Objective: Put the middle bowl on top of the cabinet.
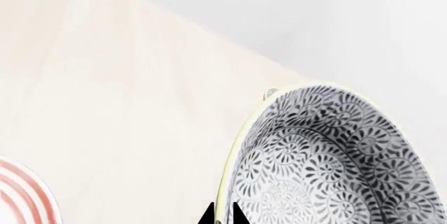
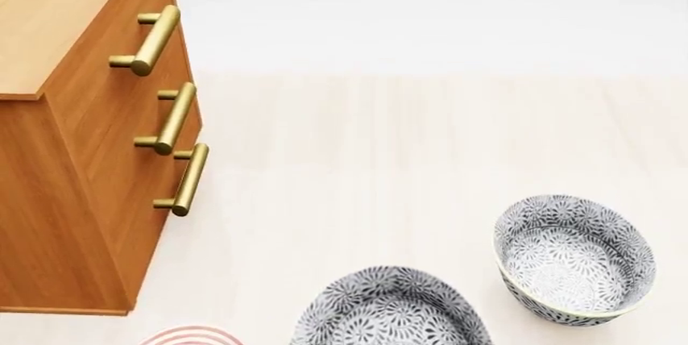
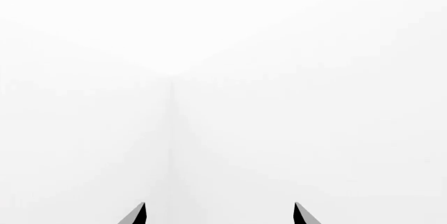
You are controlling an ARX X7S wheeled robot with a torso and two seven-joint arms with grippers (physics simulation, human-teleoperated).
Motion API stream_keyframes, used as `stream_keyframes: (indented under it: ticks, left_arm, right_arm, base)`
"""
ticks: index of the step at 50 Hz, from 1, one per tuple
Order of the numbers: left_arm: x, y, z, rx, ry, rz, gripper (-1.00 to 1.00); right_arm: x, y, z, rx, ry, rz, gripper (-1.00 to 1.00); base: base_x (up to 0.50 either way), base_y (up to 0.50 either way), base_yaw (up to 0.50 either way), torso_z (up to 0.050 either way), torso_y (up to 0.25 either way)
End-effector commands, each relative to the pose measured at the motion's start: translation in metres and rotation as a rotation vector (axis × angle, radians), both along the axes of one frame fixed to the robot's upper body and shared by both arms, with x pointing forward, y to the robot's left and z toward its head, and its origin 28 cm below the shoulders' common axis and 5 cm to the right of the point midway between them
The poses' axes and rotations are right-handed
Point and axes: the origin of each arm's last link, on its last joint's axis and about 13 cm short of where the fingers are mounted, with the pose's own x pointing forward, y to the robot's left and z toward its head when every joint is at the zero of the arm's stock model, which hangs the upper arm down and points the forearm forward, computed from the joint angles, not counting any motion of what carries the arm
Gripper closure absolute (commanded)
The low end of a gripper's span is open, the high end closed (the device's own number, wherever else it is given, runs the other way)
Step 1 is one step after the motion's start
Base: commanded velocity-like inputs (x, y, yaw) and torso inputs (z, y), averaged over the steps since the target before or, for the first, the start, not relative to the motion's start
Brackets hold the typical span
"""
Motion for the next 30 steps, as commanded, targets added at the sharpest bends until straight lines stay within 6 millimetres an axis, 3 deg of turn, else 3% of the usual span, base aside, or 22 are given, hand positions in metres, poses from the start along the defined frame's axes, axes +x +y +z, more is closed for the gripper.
stream_keyframes:
  ticks: [1, 5, 19, 22, 24, 30]
  left_arm:
    - [-0.005, 0.0, 0.017, -0.002, -0.078, -0.006, 1.0]
    - [-0.017, 0.002, 0.048, 0.003, -0.167, -0.005, 1.0]
    - [-0.047, 0.008, 0.126, -0.021, -0.409, -0.032, 1.0]
    - [-0.049, 0.009, 0.14, -0.027, -0.414, -0.031, 1.0]
    - [-0.051, 0.012, 0.163, -0.033, -0.421, -0.025, 1.0]
    - [-0.052, 0.019, 0.203, -0.041, -0.364, 0.015, 1.0]
  right_arm:
    - [0.0, 0.0, 0.0, -0.002, -0.003, 0.0, -1.0]
    - [0.0, 0.001, 0.0, -0.003, 0.0, 0.002, -1.0]
    - [0.002, 0.005, -0.001, -0.003, 0.001, 0.005, -1.0]
    - [0.003, 0.006, -0.001, -0.004, 0.002, 0.007, -1.0]
    - [0.004, 0.008, -0.001, -0.004, 0.004, 0.01, -1.0]
    - [0.005, 0.01, -0.001, -0.003, 0.001, 0.007, -1.0]
  base:
    - [0.0, 0.0, 0.0, 0.039, 0.217]
    - [0.0, 0.0, 0.0, 0.017, 0.075]
    - [0.0, 0.0, 0.0, 0.0, 0.0]
    - [0.0, 0.0, 0.0, 0.0, 0.0]
    - [0.0, 0.0, 0.0, 0.0, 0.0]
    - [0.0, 0.0, 0.0, 0.0, 0.0]
